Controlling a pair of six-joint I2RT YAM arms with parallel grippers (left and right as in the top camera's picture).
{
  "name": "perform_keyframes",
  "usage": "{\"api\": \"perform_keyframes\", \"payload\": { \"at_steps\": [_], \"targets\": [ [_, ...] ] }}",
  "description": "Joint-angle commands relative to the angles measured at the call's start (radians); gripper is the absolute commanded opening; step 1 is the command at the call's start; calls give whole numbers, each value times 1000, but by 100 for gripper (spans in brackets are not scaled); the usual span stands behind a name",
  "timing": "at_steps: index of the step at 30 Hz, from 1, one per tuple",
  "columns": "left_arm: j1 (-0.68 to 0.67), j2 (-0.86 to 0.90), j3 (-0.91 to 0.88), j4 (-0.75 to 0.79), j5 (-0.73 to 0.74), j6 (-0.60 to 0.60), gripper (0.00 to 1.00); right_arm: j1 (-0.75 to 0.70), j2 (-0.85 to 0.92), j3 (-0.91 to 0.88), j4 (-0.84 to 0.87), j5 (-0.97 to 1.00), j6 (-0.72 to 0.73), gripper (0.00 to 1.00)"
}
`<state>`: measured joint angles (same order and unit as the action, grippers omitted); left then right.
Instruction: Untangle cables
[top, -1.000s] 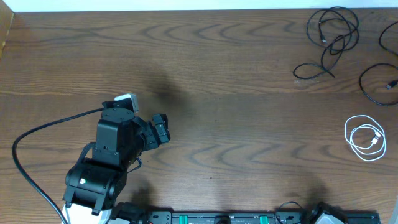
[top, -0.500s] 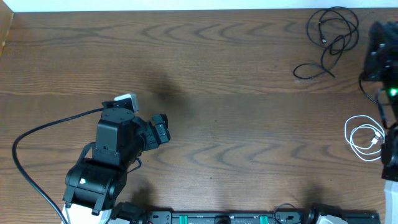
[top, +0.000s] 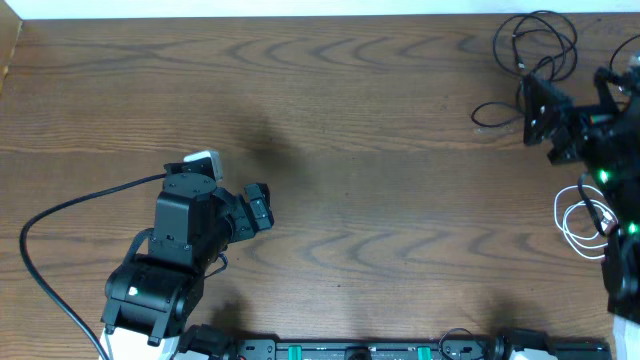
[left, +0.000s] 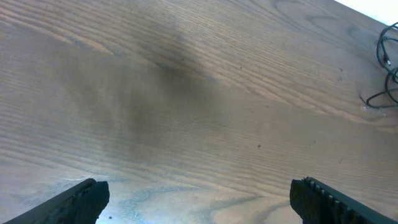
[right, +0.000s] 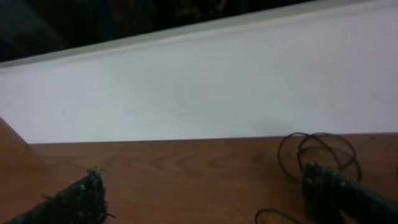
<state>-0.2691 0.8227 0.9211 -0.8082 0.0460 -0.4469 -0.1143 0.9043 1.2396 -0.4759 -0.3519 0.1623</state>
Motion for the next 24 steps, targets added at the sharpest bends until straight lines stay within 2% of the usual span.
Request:
{"api": "perform_keyframes", "payload": {
  "at_steps": [1,7,11,24],
  "targets": [
    [4,-1,5,-3,-13,9,98,6,-85,1,4,-25,-10,99],
    [4,-1,5,-3,-13,9,98,3,-132,1,52,-10,-18,99],
    [4,-1,5,-3,-13,9,98,4,-102,1,145,9,-96,99],
    [4,-1,5,-3,-13,9,98,4,-75,1,156,2,-96,99]
  ]
}}
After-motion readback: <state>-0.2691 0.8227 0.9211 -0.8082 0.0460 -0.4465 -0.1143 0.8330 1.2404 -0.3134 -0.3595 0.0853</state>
